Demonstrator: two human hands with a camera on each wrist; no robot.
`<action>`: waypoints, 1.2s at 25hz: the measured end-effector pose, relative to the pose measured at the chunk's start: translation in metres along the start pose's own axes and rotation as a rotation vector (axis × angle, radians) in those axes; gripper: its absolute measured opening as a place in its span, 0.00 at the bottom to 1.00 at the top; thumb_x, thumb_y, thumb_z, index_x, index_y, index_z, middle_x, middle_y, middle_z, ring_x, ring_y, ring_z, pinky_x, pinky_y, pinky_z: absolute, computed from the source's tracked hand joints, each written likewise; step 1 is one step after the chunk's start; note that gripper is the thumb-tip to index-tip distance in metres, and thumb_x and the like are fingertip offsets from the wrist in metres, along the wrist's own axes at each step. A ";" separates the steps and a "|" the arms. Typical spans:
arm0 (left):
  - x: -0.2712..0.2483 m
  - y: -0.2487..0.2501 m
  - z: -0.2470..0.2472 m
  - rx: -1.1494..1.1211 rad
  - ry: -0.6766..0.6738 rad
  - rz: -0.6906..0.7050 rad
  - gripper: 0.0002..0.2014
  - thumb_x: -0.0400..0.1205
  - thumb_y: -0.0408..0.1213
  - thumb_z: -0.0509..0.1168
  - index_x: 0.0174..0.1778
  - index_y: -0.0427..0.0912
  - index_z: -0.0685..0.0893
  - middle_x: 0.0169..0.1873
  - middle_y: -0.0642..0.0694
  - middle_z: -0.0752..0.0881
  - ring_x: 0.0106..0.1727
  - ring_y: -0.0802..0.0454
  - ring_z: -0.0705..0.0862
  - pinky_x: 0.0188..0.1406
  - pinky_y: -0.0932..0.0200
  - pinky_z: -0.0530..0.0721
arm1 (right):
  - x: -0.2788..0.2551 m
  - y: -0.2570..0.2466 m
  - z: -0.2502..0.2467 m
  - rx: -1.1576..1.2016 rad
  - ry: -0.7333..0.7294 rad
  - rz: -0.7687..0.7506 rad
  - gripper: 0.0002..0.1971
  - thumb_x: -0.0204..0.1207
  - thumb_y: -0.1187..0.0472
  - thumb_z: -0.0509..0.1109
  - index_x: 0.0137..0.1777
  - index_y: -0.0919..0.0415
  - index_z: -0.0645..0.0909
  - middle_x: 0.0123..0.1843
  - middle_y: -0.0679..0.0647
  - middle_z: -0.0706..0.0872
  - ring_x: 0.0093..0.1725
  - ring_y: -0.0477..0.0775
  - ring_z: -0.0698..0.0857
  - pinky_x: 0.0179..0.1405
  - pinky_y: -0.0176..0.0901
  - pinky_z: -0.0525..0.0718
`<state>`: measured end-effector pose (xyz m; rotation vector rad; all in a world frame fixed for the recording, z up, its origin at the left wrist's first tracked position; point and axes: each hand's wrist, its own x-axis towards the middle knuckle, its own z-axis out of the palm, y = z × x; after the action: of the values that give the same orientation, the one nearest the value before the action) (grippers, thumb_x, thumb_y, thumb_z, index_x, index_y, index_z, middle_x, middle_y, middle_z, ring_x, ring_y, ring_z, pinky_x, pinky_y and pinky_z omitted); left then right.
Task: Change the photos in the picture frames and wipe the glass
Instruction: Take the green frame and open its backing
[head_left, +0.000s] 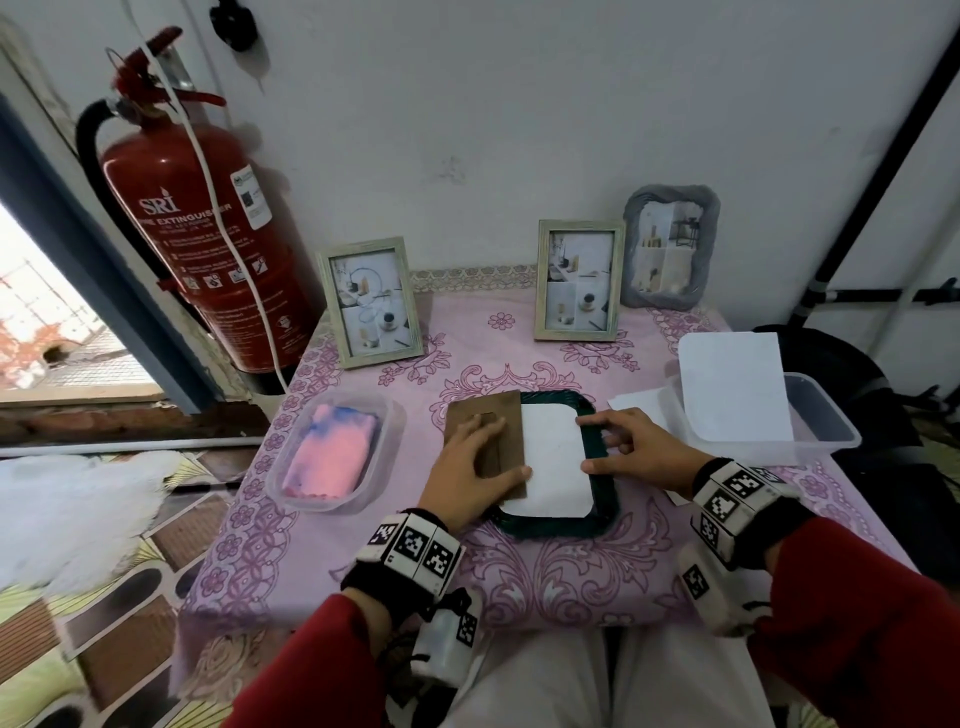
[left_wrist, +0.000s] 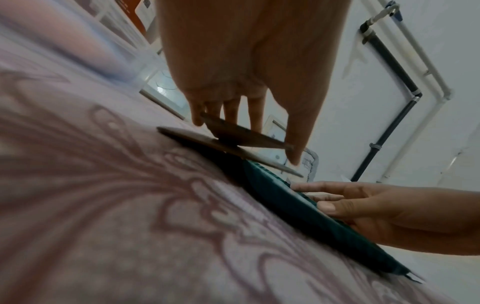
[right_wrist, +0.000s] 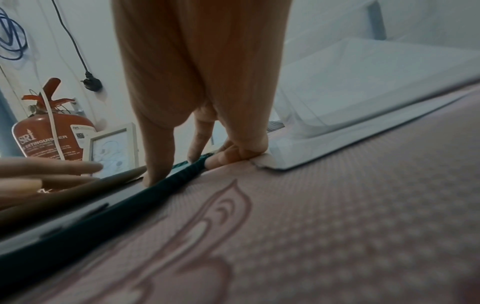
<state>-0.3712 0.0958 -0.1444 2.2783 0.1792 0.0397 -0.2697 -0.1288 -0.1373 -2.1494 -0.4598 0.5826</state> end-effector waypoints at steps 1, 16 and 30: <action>0.001 0.000 0.000 0.030 -0.041 -0.004 0.35 0.74 0.53 0.71 0.76 0.52 0.69 0.81 0.46 0.59 0.82 0.49 0.56 0.81 0.47 0.58 | 0.000 0.000 0.000 0.007 0.002 -0.001 0.31 0.67 0.62 0.79 0.71 0.53 0.74 0.68 0.60 0.66 0.68 0.57 0.77 0.74 0.48 0.73; -0.006 -0.029 -0.035 0.204 -0.116 -0.132 0.28 0.81 0.43 0.65 0.77 0.50 0.67 0.83 0.44 0.51 0.83 0.40 0.45 0.83 0.46 0.49 | -0.001 0.001 -0.001 0.005 -0.010 -0.018 0.30 0.68 0.63 0.78 0.71 0.54 0.75 0.69 0.61 0.67 0.68 0.57 0.76 0.71 0.43 0.74; -0.001 -0.010 -0.032 0.249 -0.043 -0.198 0.24 0.80 0.44 0.65 0.73 0.48 0.74 0.81 0.45 0.61 0.83 0.45 0.55 0.81 0.45 0.55 | -0.001 0.000 -0.001 0.026 -0.013 -0.010 0.30 0.69 0.64 0.78 0.71 0.55 0.74 0.69 0.61 0.66 0.68 0.57 0.76 0.70 0.41 0.74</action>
<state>-0.3761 0.1265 -0.1310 2.4943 0.4059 -0.1428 -0.2697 -0.1300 -0.1368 -2.1192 -0.4673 0.5938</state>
